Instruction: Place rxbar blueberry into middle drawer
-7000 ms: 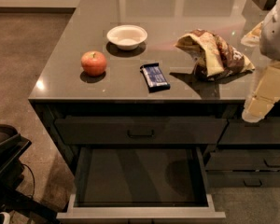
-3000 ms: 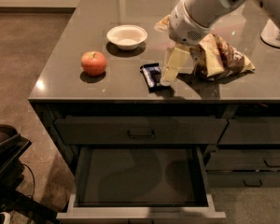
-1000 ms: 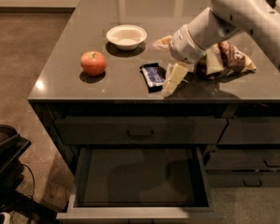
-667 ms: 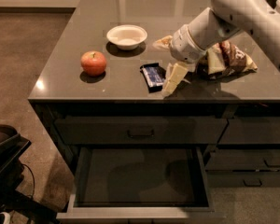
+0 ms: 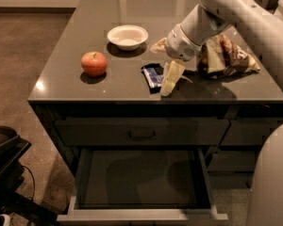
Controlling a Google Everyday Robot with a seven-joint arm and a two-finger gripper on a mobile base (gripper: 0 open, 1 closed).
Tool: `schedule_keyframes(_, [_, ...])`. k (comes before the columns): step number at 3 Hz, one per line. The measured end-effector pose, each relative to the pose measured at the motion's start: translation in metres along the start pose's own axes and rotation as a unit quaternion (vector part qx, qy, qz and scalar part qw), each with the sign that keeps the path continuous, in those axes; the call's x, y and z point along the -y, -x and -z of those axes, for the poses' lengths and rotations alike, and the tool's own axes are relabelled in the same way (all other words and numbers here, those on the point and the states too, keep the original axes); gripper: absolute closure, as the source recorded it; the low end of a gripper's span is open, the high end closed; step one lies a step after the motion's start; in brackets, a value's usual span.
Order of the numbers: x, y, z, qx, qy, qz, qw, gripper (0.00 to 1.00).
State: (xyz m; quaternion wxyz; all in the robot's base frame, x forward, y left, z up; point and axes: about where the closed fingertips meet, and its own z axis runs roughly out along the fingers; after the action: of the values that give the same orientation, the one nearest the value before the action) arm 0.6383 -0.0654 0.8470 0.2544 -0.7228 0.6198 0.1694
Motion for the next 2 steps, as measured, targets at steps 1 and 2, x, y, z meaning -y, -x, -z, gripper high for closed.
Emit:
schedule_keyframes(1, [0.000, 0.000, 0.000, 0.000, 0.000, 0.000, 1.0000, 0.00])
schedule_keyframes(2, [0.001, -0.002, -0.012, 0.017, -0.011, -0.006, 0.9998, 0.00])
